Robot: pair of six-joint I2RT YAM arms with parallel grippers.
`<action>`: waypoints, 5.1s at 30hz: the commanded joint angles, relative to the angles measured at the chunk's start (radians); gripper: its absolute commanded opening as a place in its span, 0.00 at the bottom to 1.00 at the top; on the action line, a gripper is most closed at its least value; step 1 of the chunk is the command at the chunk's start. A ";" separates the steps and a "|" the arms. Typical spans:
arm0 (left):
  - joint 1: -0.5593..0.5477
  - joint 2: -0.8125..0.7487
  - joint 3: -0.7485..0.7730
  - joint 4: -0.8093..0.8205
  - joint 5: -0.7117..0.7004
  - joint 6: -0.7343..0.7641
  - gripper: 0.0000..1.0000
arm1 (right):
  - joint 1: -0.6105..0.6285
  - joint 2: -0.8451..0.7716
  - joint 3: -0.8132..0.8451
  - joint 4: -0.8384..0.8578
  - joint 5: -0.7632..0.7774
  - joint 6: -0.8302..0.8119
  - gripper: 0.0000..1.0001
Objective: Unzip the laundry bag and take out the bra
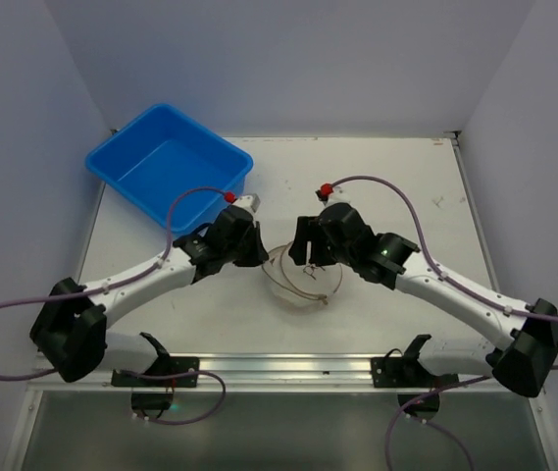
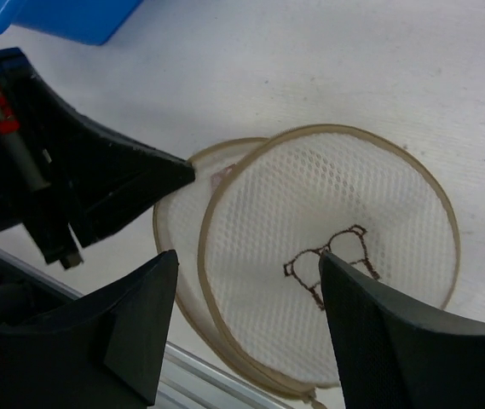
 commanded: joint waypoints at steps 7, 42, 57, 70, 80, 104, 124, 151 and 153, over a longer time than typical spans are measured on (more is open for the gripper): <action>-0.025 -0.249 -0.263 0.218 -0.045 -0.225 0.00 | 0.097 0.201 0.109 0.088 -0.018 0.015 0.68; -0.048 -0.299 -0.330 0.222 -0.111 -0.243 0.00 | -0.065 -0.604 -0.408 -0.134 0.213 0.259 0.00; -0.049 -0.278 -0.329 0.198 -0.120 -0.219 0.00 | -0.049 -0.992 -0.341 -0.549 0.003 0.350 0.78; -0.048 -0.275 -0.315 0.165 -0.099 -0.171 0.00 | -0.049 -0.780 -0.297 -0.350 -0.093 0.181 0.83; -0.051 -0.299 -0.333 0.158 -0.097 -0.165 0.00 | -0.070 -0.307 -0.305 0.058 -0.111 0.035 0.72; -0.037 -0.259 -0.220 0.072 -0.085 -0.045 0.12 | -0.105 -0.238 -0.325 0.055 0.033 -0.058 0.00; -0.311 0.019 0.157 0.040 -0.140 -0.062 0.51 | -0.104 -0.143 -0.417 0.217 -0.131 -0.017 0.00; -0.385 0.254 0.075 0.099 -0.263 -0.047 0.87 | -0.107 -0.179 -0.483 0.198 -0.128 0.004 0.00; -0.397 0.262 0.082 0.100 -0.260 -0.047 0.87 | -0.107 -0.180 -0.480 0.198 -0.130 0.004 0.00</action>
